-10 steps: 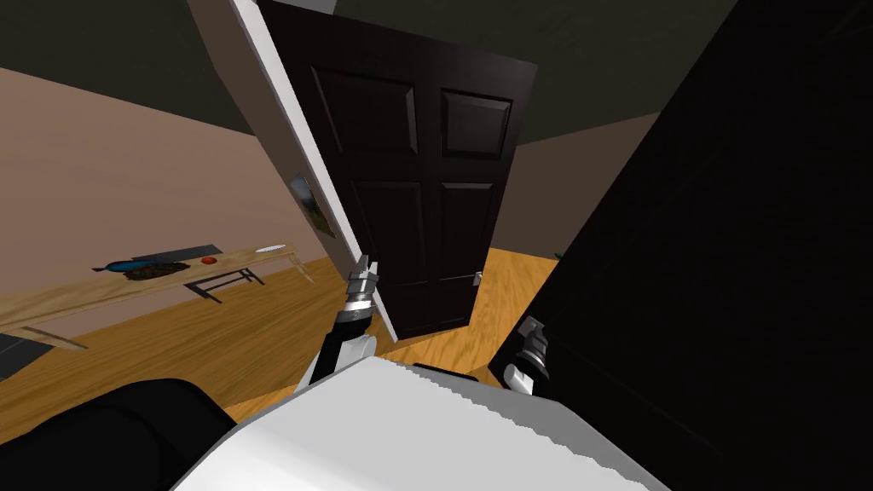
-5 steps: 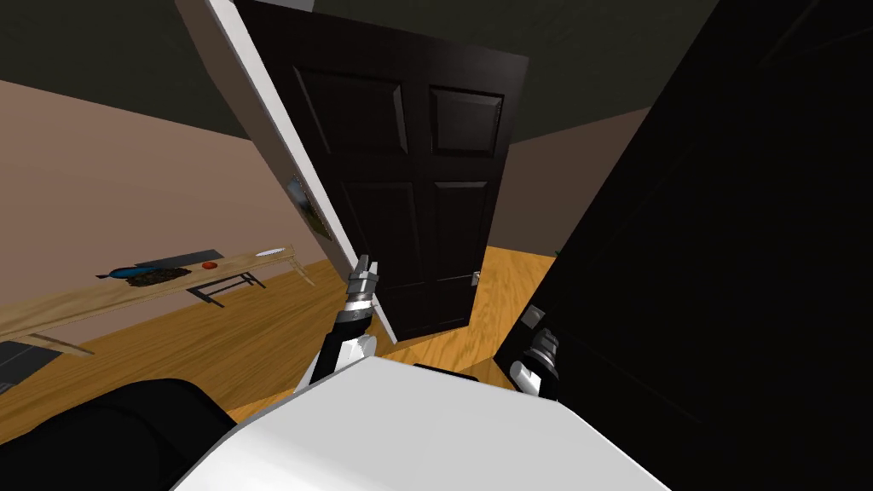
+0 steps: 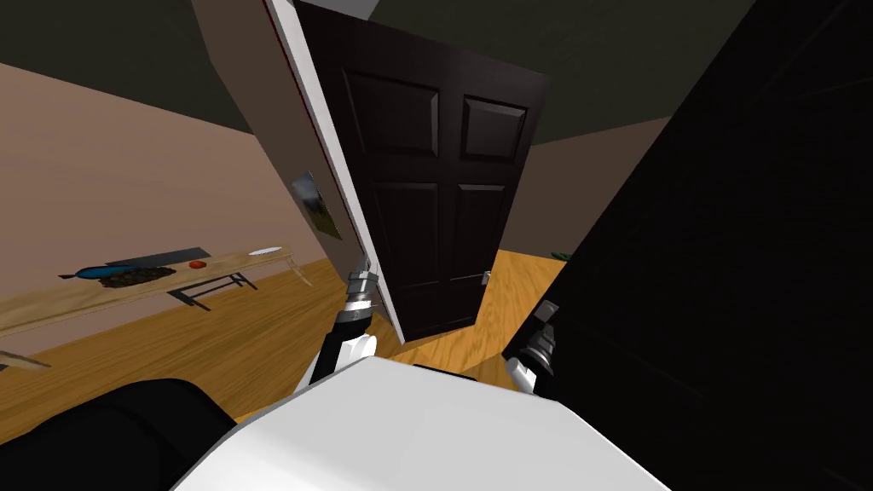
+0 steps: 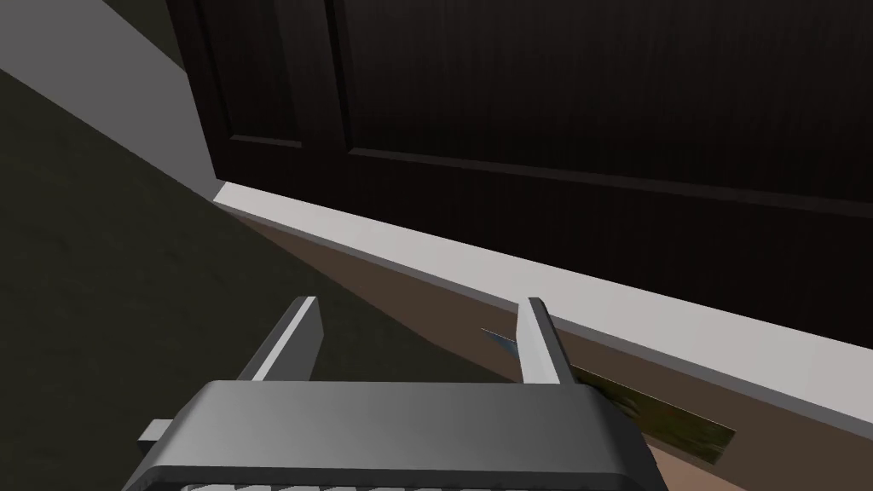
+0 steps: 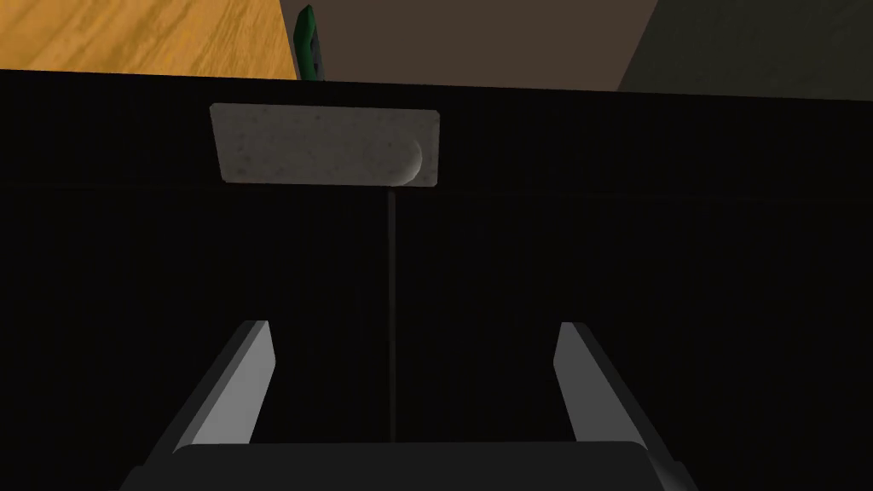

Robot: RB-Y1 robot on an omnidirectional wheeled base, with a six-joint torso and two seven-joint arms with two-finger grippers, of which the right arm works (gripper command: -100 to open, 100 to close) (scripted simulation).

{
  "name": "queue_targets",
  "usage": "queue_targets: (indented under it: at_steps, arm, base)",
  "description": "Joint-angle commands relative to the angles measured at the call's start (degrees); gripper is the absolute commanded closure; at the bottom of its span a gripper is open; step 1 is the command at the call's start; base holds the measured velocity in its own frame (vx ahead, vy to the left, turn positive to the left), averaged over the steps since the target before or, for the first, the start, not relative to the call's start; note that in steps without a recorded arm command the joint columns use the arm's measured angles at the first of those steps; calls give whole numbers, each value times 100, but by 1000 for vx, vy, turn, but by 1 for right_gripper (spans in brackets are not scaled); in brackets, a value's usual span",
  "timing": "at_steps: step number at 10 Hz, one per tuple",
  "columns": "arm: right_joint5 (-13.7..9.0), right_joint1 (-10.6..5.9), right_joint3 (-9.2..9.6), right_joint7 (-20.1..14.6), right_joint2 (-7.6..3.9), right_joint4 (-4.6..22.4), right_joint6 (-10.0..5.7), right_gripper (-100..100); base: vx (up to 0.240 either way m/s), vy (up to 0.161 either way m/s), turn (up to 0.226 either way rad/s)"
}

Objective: Push the door open

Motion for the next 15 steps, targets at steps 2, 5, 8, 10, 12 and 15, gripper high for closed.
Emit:
queue_targets:
  at_steps: [2, 5, 8, 10, 12, 15]
  arm:
    - [-71, -20, -105, 84, -113, 22, -61, -100]
    - [-208, -69, -314, 227, -218, 110, -246, -100]
    - [-360, -124, -547, 387, -135, 209, -453, -100]
    - [-462, -161, -702, 493, 44, 275, -591, -100]
    - [-479, -135, -729, 525, 113, 189, -557, -100]
    - [-479, -135, -729, 525, 113, 189, -557, 100]
  base:
    - [2, -4, 90]
    - [103, -239, 241]
    - [71, -231, 217]
    - [59, -268, 191]
    - [59, -142, 96]
    - [-9, 20, -21]
